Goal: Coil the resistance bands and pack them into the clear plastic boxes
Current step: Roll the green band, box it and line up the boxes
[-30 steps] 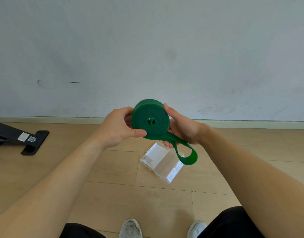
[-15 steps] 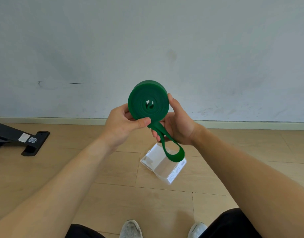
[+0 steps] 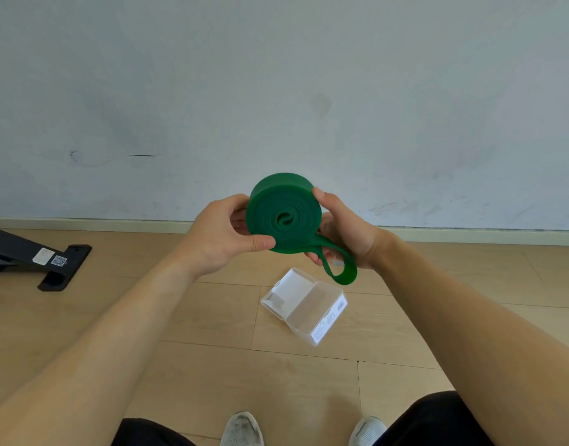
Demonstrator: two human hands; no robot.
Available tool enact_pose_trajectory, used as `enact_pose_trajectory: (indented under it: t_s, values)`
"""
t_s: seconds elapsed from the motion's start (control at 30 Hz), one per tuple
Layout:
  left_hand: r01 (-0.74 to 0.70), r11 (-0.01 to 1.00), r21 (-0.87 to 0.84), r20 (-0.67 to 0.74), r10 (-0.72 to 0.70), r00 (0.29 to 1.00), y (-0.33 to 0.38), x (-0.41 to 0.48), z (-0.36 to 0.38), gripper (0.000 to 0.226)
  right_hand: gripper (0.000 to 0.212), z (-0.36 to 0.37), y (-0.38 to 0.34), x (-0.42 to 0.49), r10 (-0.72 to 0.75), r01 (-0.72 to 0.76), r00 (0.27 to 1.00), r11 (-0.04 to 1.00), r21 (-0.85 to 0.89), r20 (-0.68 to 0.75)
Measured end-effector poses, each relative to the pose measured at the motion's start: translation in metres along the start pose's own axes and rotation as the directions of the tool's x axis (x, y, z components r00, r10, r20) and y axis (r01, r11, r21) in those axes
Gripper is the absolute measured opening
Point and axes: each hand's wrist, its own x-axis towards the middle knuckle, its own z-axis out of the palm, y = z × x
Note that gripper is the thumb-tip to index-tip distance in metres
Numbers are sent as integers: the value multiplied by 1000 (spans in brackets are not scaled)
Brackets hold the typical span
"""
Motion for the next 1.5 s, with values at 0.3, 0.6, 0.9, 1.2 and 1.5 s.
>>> enact_pose_trajectory:
  t_s: [0.3,0.6,0.9,1.2,1.5]
  values:
    - [6,919,-393,-82,-42,996,7,-1,29,49,99,20,-5,7,-95,110,994,846,522,-56]
    - [36,978,-207,-47,-46,998,11,1,8,55,94,-3,-2,-5,49,-59,998,960,273,43]
    - [40,995,96,8,-41,999,10,3,3,53,106,-6,-3,-14,158,-144,986,969,201,-52]
    - [2,1000,-17,-1,-2,1000,5,-1,10,48,96,-4,3,-13,156,-129,985,953,274,-80]
    - [36,971,-234,-118,-65,991,6,-1,39,37,87,7,-4,-5,19,14,998,865,502,-61]
